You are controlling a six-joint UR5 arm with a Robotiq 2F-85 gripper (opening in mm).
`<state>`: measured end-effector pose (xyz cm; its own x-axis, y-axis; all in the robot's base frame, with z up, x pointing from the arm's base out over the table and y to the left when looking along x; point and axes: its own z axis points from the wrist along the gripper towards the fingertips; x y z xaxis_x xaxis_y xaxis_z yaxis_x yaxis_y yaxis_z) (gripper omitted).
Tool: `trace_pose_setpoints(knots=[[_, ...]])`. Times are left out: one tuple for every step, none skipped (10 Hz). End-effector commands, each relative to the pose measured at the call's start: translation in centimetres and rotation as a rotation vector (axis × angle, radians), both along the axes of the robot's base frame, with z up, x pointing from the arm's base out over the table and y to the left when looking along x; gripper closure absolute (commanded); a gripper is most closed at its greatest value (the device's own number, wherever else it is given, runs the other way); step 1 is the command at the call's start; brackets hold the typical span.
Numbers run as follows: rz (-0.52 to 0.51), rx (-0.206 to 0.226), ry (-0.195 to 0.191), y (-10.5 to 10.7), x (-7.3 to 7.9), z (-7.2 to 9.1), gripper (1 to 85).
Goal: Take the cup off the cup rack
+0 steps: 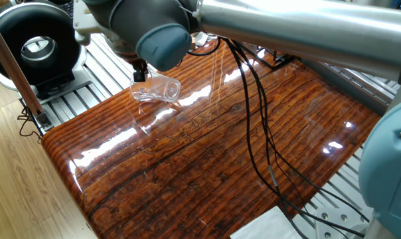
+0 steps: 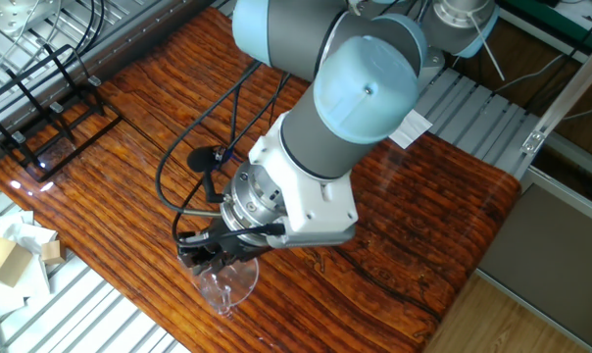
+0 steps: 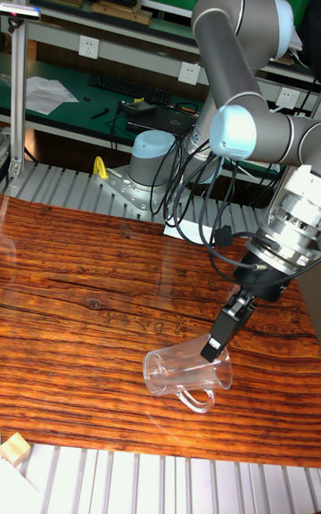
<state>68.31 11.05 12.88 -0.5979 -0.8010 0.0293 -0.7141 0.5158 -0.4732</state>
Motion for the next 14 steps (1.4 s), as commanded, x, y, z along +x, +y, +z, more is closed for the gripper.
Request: trace_pose_setpoints(knots=[[0.011, 0.014, -0.004, -0.3, 0.0, -0.2, 57.7], [0.012, 0.016, -0.003, -0.4, -0.1, -0.2, 58.0], [0.015, 0.015, -0.003, -0.5, -0.2, -0.1, 58.0], [0.022, 0.015, -0.003, -0.6, -0.1, -0.1, 58.0], [0.038, 0.016, -0.006, -0.8, 0.1, 0.2, 58.0], [0.054, 0.017, -0.008, -1.1, 0.2, 0.4, 58.0], [0.07, 0.023, -0.007, -1.4, 0.3, 0.8, 58.0], [0.083, 0.03, -0.008, -1.8, 0.4, 1.1, 58.0], [0.097, 0.029, -0.011, -2.3, 0.5, 1.3, 58.0], [0.103, 0.031, -0.016, -2.5, 0.6, 1.3, 57.7], [0.109, 0.029, -0.022, -2.6, 0.8, 1.3, 57.7], [0.115, 0.031, -0.027, -2.5, 0.9, 1.3, 57.7], [0.127, 0.023, -0.035, -2.7, 1.1, 1.4, 57.7], [0.141, 0.018, -0.041, -2.8, 1.3, 1.5, 57.3]])
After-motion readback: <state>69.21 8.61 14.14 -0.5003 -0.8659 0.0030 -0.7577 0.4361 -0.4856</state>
